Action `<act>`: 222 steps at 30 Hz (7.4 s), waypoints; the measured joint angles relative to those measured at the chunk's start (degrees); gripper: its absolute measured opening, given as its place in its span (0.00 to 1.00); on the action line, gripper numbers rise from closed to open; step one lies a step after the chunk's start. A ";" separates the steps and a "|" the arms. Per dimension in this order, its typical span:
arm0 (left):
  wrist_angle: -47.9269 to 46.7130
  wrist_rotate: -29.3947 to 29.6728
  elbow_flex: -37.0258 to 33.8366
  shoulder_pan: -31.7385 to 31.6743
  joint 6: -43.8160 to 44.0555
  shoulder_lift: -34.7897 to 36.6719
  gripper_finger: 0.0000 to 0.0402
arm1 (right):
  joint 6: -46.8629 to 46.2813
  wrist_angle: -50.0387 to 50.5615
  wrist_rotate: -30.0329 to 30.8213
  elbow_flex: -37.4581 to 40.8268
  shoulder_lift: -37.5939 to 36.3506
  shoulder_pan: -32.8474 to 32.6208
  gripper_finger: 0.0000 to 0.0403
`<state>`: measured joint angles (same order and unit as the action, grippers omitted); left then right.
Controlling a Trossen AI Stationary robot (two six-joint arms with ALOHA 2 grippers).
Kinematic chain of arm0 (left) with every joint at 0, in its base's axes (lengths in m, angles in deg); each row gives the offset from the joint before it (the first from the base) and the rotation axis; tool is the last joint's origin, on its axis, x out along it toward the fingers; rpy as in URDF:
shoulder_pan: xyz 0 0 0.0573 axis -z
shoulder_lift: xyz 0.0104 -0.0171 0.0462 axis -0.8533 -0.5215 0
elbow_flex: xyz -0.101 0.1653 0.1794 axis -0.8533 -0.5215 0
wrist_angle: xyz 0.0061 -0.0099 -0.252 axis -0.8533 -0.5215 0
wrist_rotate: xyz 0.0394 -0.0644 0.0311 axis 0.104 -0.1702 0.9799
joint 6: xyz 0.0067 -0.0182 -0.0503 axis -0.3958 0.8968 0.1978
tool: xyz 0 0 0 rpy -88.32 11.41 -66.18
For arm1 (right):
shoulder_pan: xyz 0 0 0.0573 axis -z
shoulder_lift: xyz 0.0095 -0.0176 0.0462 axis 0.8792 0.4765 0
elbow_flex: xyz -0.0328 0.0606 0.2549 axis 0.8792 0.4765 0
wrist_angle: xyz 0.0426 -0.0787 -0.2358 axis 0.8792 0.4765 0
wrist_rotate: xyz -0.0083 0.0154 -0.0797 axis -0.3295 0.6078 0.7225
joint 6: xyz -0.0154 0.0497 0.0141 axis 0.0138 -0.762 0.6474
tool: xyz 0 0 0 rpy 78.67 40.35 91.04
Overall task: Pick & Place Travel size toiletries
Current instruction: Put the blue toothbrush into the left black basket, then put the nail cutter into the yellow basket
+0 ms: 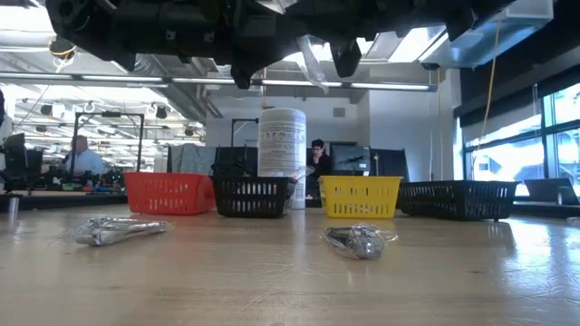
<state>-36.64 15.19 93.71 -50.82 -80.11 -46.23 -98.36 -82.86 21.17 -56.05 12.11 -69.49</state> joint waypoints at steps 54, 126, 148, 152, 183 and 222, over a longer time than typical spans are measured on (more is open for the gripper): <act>-58.22 2.43 12.44 -16.13 26.04 6.53 0.07 | -9.04 29.20 6.29 -0.04 0.00 -1.90 0.39; -77.42 8.97 18.40 12.26 49.84 6.33 0.27 | -8.41 29.20 6.43 -0.02 -0.01 -5.46 0.32; -78.80 2.52 18.40 17.52 67.62 -6.35 0.41 | -7.19 28.76 7.52 -0.02 0.00 -5.46 0.33; -76.56 1.01 18.40 18.37 70.57 -8.05 0.43 | -5.82 28.76 7.54 -0.02 0.00 -5.46 0.33; -78.32 -0.59 18.60 16.98 58.63 -12.00 0.14 | -5.63 28.73 7.52 -0.02 0.00 -5.46 0.32; -63.56 6.14 24.46 11.96 24.75 -12.17 0.12 | 10.34 0.09 2.97 -0.02 20.48 -8.94 0.45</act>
<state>-100.20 21.33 118.17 -38.87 -55.36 -58.41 -88.02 -82.76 24.14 -56.08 32.59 -78.42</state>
